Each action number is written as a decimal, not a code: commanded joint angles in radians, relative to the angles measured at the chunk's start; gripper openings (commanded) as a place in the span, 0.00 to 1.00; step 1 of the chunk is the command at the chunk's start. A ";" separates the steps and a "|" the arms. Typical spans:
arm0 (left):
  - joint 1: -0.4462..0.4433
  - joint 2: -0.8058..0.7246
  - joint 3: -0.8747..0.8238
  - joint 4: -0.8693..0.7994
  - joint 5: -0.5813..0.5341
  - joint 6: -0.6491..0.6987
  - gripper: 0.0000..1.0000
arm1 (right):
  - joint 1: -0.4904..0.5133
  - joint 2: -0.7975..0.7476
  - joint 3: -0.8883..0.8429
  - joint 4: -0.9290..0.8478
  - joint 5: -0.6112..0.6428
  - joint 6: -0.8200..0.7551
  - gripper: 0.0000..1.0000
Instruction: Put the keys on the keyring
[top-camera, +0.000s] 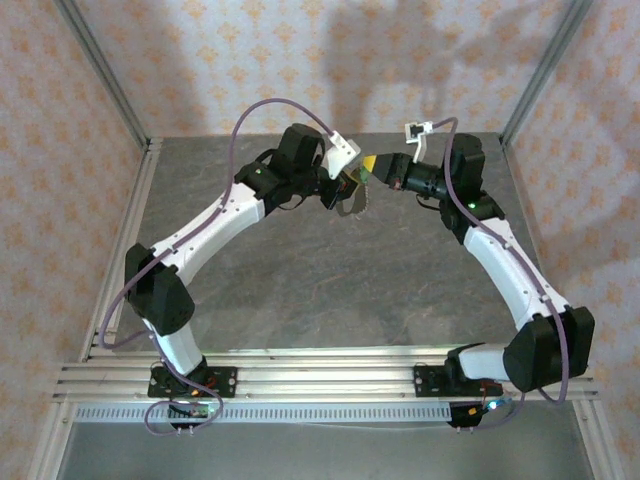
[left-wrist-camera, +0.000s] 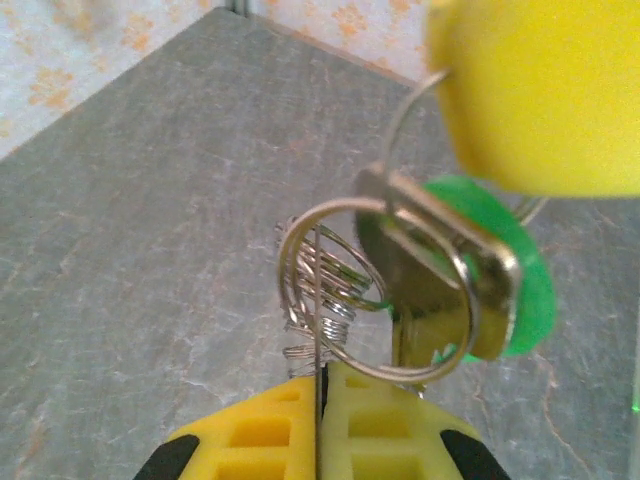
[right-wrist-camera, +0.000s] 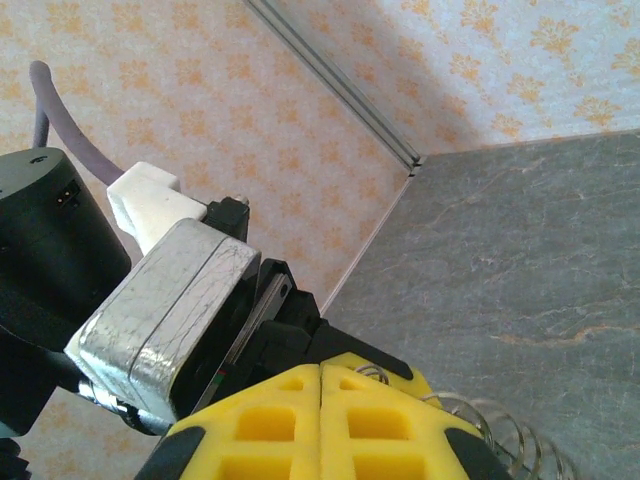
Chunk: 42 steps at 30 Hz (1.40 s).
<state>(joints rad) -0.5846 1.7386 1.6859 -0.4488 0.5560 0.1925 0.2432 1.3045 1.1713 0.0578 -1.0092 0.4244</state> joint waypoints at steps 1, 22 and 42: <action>-0.001 -0.088 -0.058 0.098 -0.152 -0.015 0.00 | -0.002 -0.073 -0.017 0.035 -0.002 -0.010 0.00; -0.075 -0.269 -0.182 0.353 -0.230 0.024 0.00 | -0.004 -0.262 -0.205 0.185 0.198 0.164 0.42; -0.075 -0.327 -0.201 0.375 0.047 -0.140 0.00 | 0.026 -0.401 -0.338 0.411 0.061 0.293 0.50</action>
<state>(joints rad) -0.6605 1.4483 1.4948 -0.1448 0.5327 0.1028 0.2558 0.9466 0.8494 0.3943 -0.9062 0.7074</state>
